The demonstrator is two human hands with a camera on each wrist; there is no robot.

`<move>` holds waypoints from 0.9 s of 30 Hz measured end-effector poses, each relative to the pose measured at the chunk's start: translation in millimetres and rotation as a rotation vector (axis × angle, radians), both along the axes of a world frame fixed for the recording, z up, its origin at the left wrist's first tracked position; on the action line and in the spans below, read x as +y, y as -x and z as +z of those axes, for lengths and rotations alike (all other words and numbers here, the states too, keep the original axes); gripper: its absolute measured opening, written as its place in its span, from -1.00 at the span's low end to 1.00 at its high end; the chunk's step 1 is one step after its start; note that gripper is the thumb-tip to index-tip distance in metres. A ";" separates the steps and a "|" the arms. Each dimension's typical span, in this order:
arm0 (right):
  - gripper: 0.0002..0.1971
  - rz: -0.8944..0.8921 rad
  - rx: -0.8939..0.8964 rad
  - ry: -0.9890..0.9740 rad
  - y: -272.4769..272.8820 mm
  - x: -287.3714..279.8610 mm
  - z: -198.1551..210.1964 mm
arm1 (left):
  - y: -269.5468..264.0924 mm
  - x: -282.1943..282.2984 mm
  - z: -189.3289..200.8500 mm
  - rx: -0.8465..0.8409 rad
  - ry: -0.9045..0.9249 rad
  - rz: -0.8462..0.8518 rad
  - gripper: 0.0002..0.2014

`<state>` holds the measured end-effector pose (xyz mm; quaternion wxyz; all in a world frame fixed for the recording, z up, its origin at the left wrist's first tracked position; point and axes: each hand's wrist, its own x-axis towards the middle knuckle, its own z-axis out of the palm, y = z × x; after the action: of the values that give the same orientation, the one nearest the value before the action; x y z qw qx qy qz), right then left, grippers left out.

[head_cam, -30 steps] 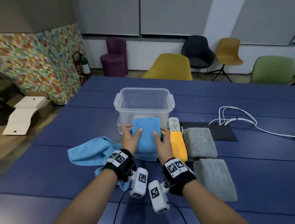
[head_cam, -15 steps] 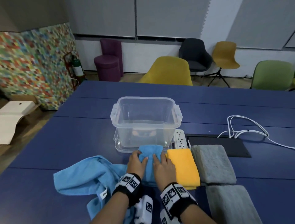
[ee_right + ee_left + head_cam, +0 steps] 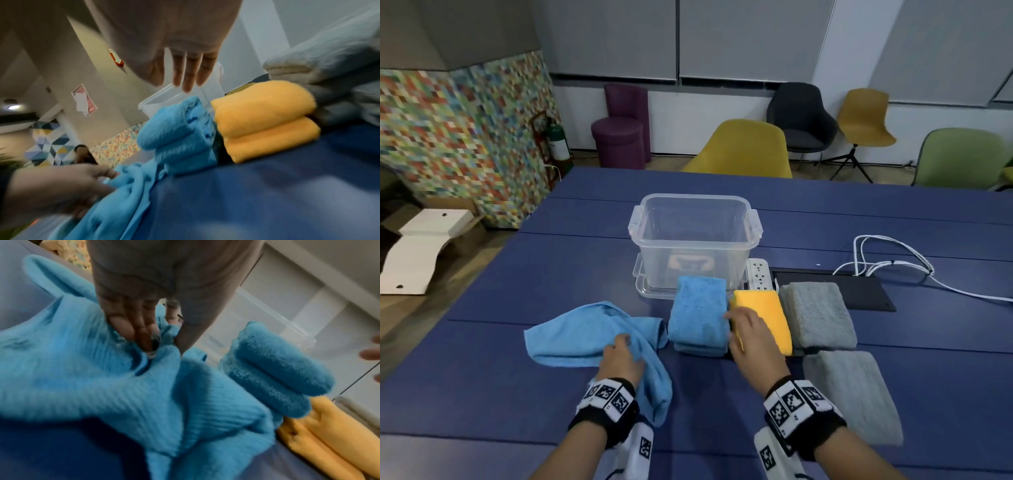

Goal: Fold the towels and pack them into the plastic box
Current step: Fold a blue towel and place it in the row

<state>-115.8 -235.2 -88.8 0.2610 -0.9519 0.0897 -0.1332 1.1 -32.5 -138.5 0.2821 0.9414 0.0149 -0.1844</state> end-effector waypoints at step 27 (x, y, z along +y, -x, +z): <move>-0.62 -0.051 0.633 0.045 153.6 2.3 -48.5 | 135.7 -10.8 -13.2 -0.108 -0.579 -0.569 -0.40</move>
<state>-269.4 -233.0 -137.2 0.1957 -0.9490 0.1875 0.1610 -134.6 -43.3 -151.7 -0.0564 0.9568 -0.2095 -0.1935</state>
